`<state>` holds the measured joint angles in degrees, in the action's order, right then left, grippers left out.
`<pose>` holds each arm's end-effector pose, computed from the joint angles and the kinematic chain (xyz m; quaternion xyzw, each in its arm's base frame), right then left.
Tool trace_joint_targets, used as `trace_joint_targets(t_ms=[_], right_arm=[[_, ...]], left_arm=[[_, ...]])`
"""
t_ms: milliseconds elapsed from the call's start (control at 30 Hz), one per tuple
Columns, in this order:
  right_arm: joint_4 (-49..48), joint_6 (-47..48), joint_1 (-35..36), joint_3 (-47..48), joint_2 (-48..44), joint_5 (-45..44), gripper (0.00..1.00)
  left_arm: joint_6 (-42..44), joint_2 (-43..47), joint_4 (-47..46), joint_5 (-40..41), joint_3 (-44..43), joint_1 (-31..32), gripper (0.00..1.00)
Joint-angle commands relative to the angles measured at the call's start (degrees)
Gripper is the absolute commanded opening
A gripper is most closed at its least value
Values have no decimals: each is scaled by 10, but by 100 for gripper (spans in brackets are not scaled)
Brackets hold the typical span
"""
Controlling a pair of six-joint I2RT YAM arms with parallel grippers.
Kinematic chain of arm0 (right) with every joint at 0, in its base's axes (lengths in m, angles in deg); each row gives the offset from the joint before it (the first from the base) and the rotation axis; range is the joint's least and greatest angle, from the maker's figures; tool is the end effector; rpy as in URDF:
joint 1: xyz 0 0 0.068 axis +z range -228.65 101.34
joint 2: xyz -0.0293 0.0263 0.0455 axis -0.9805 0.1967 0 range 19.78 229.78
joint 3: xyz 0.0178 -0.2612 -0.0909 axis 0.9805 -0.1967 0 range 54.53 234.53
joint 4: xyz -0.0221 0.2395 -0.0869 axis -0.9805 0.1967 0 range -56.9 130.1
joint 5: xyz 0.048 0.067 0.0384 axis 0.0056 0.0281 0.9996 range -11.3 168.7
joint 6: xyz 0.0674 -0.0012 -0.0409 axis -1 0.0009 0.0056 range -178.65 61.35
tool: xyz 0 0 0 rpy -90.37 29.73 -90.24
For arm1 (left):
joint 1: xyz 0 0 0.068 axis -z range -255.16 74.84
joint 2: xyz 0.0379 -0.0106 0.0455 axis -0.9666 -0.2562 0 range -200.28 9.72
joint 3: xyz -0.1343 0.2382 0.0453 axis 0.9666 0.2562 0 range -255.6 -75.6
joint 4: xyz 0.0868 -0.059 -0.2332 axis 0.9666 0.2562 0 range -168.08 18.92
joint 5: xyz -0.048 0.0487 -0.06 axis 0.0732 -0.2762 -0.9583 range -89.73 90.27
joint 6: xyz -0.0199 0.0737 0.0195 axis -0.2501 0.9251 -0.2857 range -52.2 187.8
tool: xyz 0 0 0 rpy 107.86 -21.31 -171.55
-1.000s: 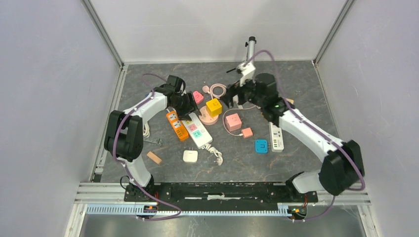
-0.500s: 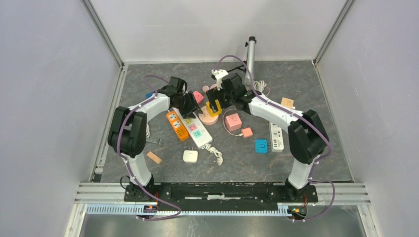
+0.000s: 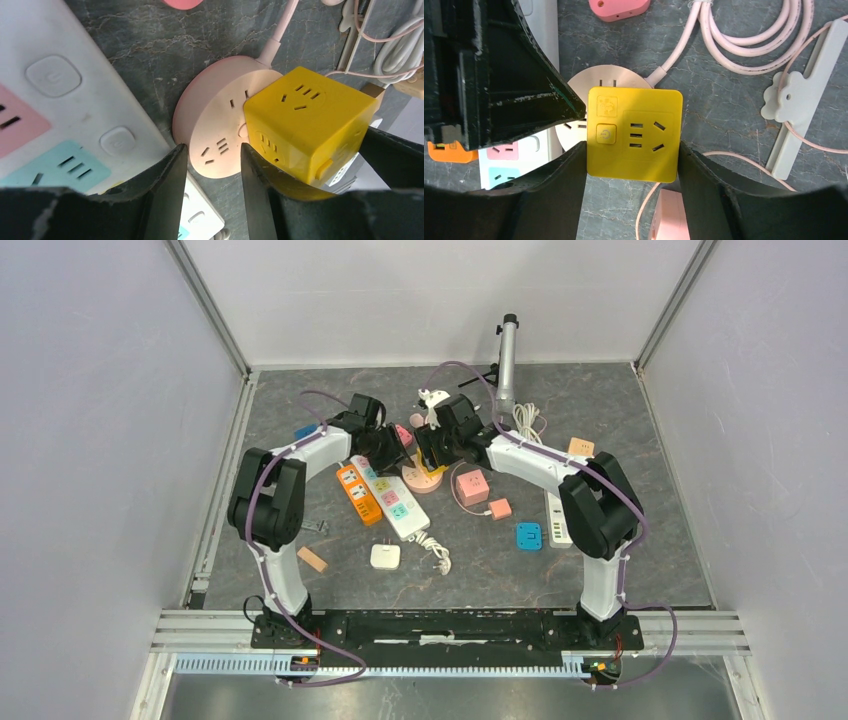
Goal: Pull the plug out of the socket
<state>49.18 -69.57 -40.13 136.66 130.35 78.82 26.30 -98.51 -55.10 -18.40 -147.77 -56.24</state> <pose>0.3550 0.2828 0.2045 -0.2205 0.8955 0.1625 0.3508 0.3746 -0.1513 0.1580 -0.1437 0.9410 -0.2676 0.1490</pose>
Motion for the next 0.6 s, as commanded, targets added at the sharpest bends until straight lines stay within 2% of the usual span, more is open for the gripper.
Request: trace_joint_targets(t_ms=[0, 100, 200, 400, 567], right_arm=[[-21, -25, 2, 8, 9, -14, 63], [-26, -28, 2, 4, 9, -15, 53], [-30, -30, 2, 0, 6, -15, 38], [-53, -43, 3, -21, -9, -4, 0], [-55, -31, 6, -21, -12, -7, 0]], left_arm=[[-6, -22, 13, 38, -22, 12, 51], [1, -25, 18, 47, -19, 13, 51], [5, -29, 24, 52, -10, 16, 51], [13, -38, 33, 63, 11, 25, 47], [29, -53, 66, 92, -1, 38, 44]])
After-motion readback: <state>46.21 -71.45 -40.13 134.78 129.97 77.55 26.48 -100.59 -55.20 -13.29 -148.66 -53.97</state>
